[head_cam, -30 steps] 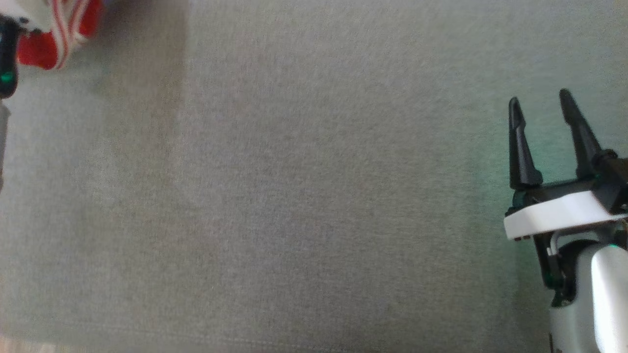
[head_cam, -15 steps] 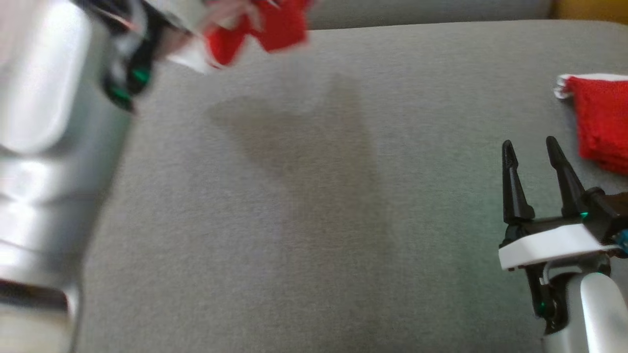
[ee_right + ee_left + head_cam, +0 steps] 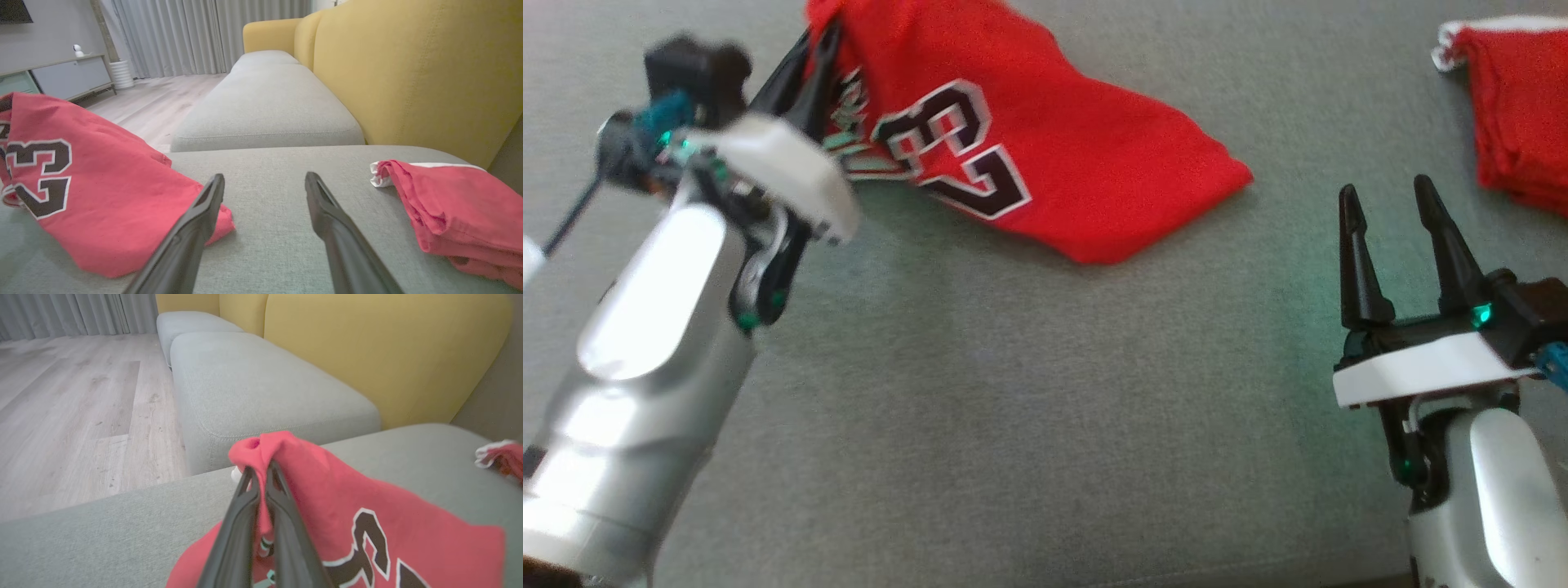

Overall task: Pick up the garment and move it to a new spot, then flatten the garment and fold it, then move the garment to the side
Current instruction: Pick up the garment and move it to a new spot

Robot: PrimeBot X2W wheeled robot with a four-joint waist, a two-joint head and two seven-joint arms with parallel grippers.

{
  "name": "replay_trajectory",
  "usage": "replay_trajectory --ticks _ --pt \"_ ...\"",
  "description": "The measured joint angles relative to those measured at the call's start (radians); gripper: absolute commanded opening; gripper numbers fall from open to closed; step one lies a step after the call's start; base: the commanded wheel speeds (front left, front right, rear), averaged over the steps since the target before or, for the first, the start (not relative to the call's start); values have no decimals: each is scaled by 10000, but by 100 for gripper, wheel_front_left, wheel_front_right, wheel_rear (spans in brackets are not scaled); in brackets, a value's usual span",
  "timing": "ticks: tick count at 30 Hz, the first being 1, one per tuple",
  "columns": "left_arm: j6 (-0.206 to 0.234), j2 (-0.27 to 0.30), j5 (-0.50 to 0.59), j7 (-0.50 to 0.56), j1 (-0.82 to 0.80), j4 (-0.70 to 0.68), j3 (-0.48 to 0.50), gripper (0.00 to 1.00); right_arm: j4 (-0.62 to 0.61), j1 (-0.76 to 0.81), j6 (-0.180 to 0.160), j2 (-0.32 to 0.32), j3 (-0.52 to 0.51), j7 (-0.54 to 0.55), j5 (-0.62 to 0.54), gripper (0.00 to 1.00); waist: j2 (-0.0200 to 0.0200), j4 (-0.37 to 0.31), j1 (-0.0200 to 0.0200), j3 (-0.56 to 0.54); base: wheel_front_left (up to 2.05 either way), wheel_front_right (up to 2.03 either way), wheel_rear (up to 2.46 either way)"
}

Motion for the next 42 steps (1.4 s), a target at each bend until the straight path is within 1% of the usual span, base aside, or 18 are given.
replay_trajectory --ticks 1,2,5,8,9,15,20,24,29,33,37,41,42 --pt "-44 117 251 -286 61 316 -79 76 65 -81 0 0 27 -35 0 100 0 -90 0 119 0 0 0" --pt "-92 180 399 -556 121 637 -111 100 140 -133 0 0 38 -94 0 100 0 -179 0 224 0 0 0" --pt "-115 176 443 -1333 292 1488 -84 100 337 -138 0 0 67 -169 -2 100 0 -399 0 415 0 0 0" --pt "-217 52 435 -1875 326 2067 -19 100 535 -136 0 0 -12 -209 -4 100 0 -432 0 337 0 0 0" --pt "-295 4 437 -2042 325 2153 -10 100 562 -133 0 0 -50 -221 -8 100 0 -404 -2 264 0 0 0" --pt "-301 -148 322 -2798 399 2462 98 100 803 -112 0 0 -184 -244 -86 100 0 -79 -3 -400 0 0 0" --pt "-272 -291 8 -3271 1285 2215 247 100 1032 27 0 -2 -368 -240 -102 100 0 236 -4 -1143 0 0 0" --pt "-4 -345 -251 -3513 2609 1563 441 100 1271 552 0 0 -349 -230 -104 100 0 512 -5 -1741 0 0 0" --pt "665 -213 -456 -3714 4567 58 905 100 1377 1080 0 2 -169 -228 -104 100 1 778 -6 -2372 0 0 0" --pt "1254 -19 -336 -3766 6129 -1179 1068 100 1400 1558 0 8 -96 -366 -84 100 0 991 -5 -2683 0 0 0" --pt "1835 0 -75 -3770 7446 -2167 1072 100 1542 1971 0 10 -92 -520 19 100 0 1106 -5 -2963 0 0 0" --pt "2268 15 111 -3772 8319 -2849 1060 100 1601 2363 0 12 -31 -608 159 100 1 1171 -5 -3230 0 0 0" --pt "2307 29 159 -3772 8475 -2951 1057 100 1626 2423 0 15 -12 -610 176 100 0 1180 -5 -3286 0 0 0"
